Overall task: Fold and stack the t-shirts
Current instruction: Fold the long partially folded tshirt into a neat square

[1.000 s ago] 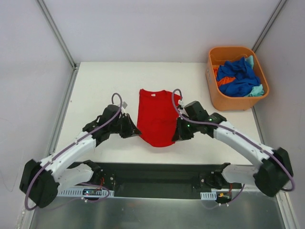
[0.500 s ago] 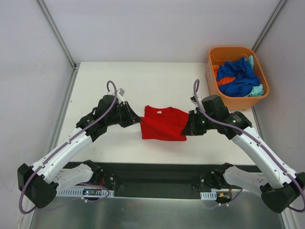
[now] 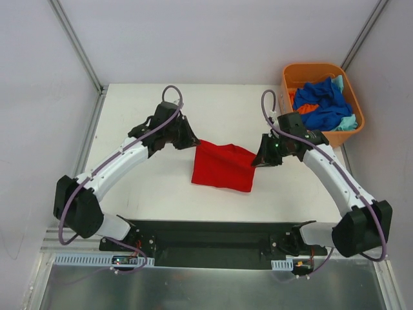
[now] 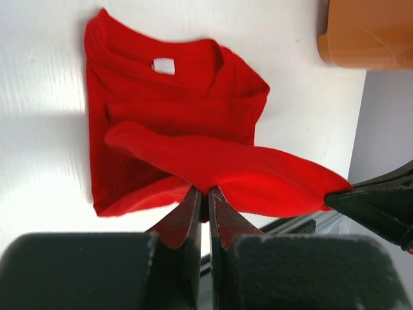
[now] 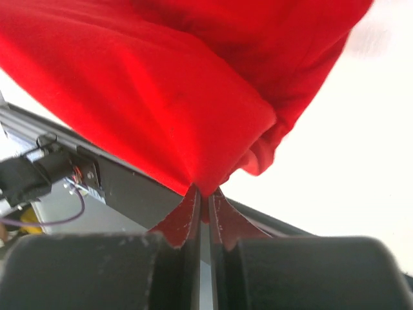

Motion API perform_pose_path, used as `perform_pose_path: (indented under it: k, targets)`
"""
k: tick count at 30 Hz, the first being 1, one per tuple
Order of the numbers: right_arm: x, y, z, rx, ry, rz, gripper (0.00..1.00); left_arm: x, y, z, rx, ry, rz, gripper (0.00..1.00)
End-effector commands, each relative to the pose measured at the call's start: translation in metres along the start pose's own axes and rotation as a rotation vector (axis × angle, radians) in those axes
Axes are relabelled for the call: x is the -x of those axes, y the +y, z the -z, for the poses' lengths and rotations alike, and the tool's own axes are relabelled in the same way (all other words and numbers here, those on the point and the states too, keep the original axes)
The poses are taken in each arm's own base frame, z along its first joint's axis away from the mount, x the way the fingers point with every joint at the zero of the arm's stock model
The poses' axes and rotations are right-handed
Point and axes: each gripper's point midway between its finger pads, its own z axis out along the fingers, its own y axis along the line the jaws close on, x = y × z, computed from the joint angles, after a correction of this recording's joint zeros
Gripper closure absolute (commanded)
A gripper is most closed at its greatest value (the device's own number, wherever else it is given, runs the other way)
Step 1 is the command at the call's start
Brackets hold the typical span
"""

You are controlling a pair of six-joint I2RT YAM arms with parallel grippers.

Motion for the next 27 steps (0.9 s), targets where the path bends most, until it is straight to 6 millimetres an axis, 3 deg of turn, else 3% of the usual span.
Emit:
perform_pose_path:
  k: [1, 7, 13, 14, 17, 19, 21, 22, 23, 24, 26, 27]
  targets:
    - [0.023, -0.010, -0.010, 0.012, 0.006, -0.022, 0.97, 0.043, 0.001, -0.018, 0.029, -0.061, -0.035, 1.00]
    - [0.051, -0.025, -0.034, 0.014, 0.036, -0.077, 0.96, 0.055, 0.017, -0.058, 0.061, 0.002, -0.001, 1.00]
    - [0.064, -0.060, -0.060, -0.049, 0.091, -0.192, 0.95, 0.067, 0.032, -0.092, 0.072, 0.057, 0.042, 1.00]
    - [0.064, -0.063, -0.063, -0.058, 0.095, -0.203, 0.95, 0.061, 0.035, -0.100, 0.065, 0.092, 0.052, 1.00]
    - [0.068, -0.076, -0.068, -0.108, 0.090, -0.220, 0.91, 0.061, 0.033, -0.110, 0.052, 0.117, 0.049, 0.99]
    - [0.070, -0.084, -0.070, -0.137, 0.083, -0.227, 0.82, 0.061, 0.035, -0.114, 0.053, 0.124, 0.045, 0.94]
    - [0.074, -0.084, -0.072, -0.138, 0.079, -0.229, 0.64, 0.061, 0.036, -0.115, 0.054, 0.126, 0.041, 0.73]
    - [0.076, -0.082, -0.070, -0.131, 0.072, -0.228, 0.61, 0.061, 0.035, -0.114, 0.054, 0.128, 0.039, 0.63]
    - [0.078, -0.080, -0.069, -0.121, 0.069, -0.218, 0.58, 0.063, 0.034, -0.111, 0.051, 0.121, 0.037, 0.34]
    - [0.082, -0.074, -0.063, -0.104, 0.048, -0.203, 0.43, 0.065, 0.033, -0.108, 0.054, 0.111, 0.031, 0.25]
    - [0.085, -0.067, -0.056, -0.100, 0.021, -0.173, 0.31, 0.067, 0.029, -0.095, 0.051, 0.089, 0.020, 0.05]
    - [0.086, -0.061, -0.046, -0.090, -0.005, -0.151, 0.20, 0.065, 0.035, -0.092, 0.072, 0.080, 0.022, 0.01]
